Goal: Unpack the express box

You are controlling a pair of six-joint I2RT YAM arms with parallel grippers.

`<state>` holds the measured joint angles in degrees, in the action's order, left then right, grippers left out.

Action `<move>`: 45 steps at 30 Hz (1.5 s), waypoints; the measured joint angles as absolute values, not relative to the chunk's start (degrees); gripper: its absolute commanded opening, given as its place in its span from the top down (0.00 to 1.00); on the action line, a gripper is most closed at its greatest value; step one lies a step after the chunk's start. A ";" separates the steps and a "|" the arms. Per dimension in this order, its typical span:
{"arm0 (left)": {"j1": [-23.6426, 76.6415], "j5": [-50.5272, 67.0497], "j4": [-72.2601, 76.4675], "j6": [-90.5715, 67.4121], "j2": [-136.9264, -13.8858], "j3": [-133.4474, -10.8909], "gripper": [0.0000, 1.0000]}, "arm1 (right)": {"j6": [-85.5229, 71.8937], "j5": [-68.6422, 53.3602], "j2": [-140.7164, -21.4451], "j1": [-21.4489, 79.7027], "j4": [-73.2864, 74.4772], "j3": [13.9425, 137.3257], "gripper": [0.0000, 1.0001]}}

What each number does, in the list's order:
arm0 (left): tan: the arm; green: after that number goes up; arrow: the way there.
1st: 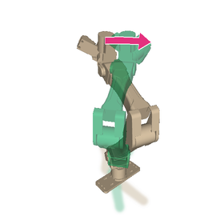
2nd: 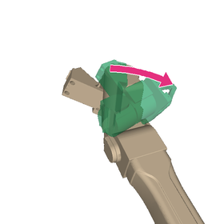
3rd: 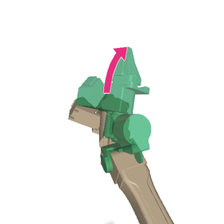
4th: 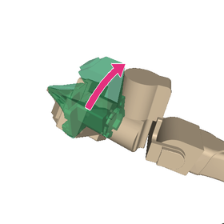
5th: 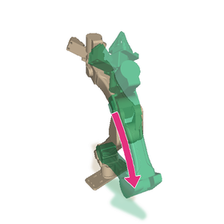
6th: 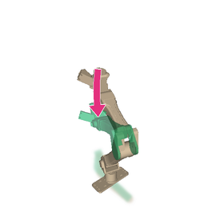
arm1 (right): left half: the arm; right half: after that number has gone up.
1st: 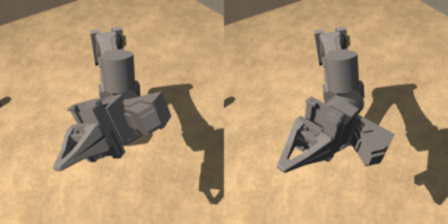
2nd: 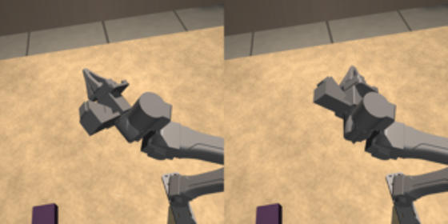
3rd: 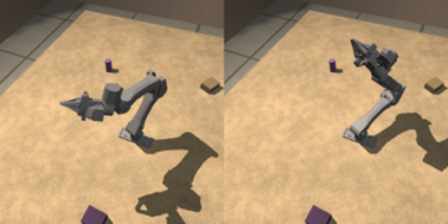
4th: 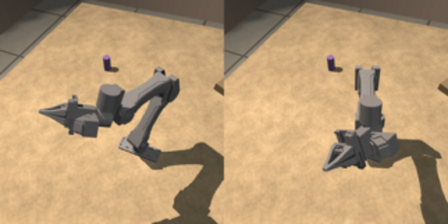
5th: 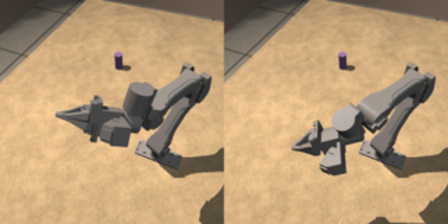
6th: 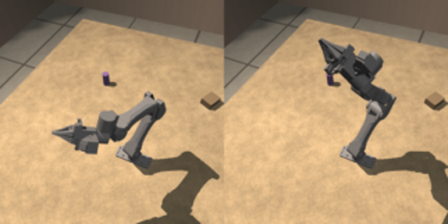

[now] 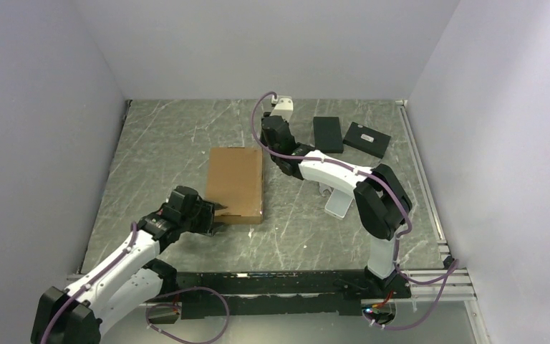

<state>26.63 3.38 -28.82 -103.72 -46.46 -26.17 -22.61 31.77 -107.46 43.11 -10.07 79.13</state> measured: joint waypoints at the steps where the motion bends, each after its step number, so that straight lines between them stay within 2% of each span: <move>1: 26.63 2.96 -27.66 -104.66 -47.11 -24.93 0.42 | -22.63 32.05 -107.46 43.13 -10.09 79.13 1.00; 14: 26.63 -0.69 -20.34 -105.56 -50.11 -23.57 0.51 | -23.16 36.05 -107.85 43.18 -11.42 79.15 1.00; 45: 26.63 -0.75 -18.74 -105.60 -50.43 -22.17 0.57 | -20.51 40.14 -113.38 45.01 -11.88 84.44 1.00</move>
